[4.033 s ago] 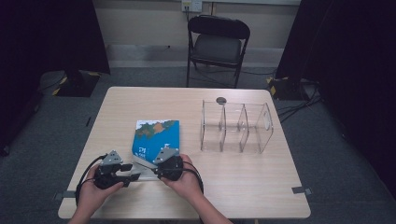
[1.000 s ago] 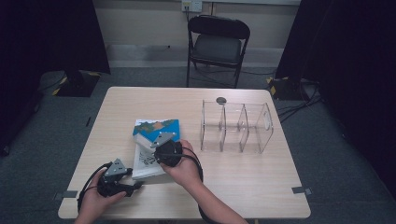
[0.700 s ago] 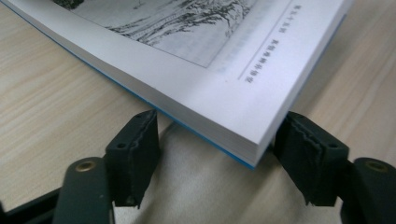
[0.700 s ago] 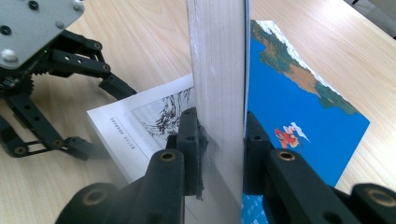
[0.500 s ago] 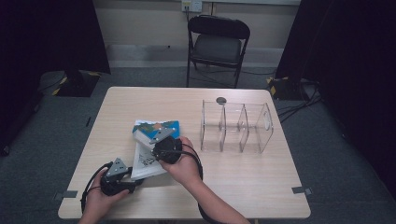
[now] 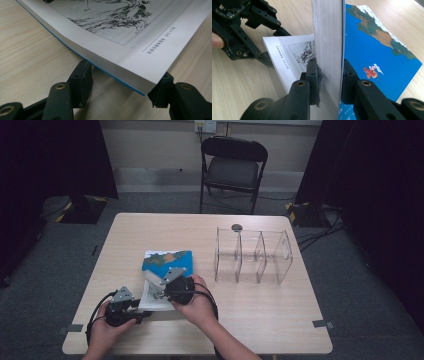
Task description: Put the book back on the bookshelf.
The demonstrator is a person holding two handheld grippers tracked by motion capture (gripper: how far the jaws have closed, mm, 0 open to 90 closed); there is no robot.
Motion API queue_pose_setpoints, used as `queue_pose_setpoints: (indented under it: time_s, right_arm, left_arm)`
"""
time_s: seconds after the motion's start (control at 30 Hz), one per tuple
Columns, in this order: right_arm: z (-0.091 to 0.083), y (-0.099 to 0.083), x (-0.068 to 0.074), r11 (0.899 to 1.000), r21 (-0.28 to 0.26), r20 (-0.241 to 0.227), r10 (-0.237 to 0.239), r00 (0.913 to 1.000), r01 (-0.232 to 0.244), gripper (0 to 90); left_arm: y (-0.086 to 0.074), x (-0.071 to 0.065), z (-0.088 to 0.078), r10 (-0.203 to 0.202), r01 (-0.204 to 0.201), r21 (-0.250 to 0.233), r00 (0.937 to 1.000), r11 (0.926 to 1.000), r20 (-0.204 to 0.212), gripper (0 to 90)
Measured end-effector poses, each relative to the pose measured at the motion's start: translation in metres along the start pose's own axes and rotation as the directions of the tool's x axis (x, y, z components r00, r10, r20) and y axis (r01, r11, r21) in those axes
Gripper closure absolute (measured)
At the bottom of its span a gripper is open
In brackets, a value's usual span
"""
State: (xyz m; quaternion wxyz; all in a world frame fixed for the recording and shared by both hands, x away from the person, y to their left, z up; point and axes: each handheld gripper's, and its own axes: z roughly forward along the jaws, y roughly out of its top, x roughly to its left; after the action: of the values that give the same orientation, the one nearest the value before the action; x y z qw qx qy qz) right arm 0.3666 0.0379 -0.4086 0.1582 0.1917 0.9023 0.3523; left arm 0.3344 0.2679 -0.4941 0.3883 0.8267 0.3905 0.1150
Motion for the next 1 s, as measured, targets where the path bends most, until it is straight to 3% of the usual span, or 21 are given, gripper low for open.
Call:
queue_pose_setpoints:
  time_s: [0.17, 0.27, 0.47, 0.57, 1.0]
  right_arm:
    - [0.004, -0.007, 0.005, 1.0, 0.019, -0.003, -0.003, 1.0, 0.003, 73.0]
    - [0.009, -0.011, 0.009, 0.999, 0.027, -0.007, -0.02, 0.9998, 0.02, 72.5]
    - [0.014, -0.018, 0.014, 0.999, 0.034, -0.024, -0.014, 0.9996, 0.015, 71.6]
    - [0.019, -0.022, 0.017, 0.999, 0.048, -0.03, -0.013, 0.9995, 0.014, 71.2]
    - [0.02, -0.029, 0.019, 1.0, 0.026, -0.023, 0.009, 0.9997, -0.008, 71.1]
  left_arm:
    - [0.001, 0.0, 0.001, 0.004, -0.004, 0.007, 1.0, 1.0, -0.002, 42.3]
    - [0.004, 0.001, -0.002, -0.01, 0.01, -0.027, 0.9999, 0.9996, 0.009, 42.7]
    - [0.005, 0.002, 0.001, -0.014, 0.015, -0.026, 0.9995, 0.9996, 0.028, 42.9]
    - [0.007, 0.0, 0.002, 0.007, -0.006, -0.024, 0.9996, 0.9997, 0.027, 43.2]
    - [0.012, 0.001, 0.01, 0.007, -0.006, -0.032, 0.9992, 0.9995, 0.04, 43.6]
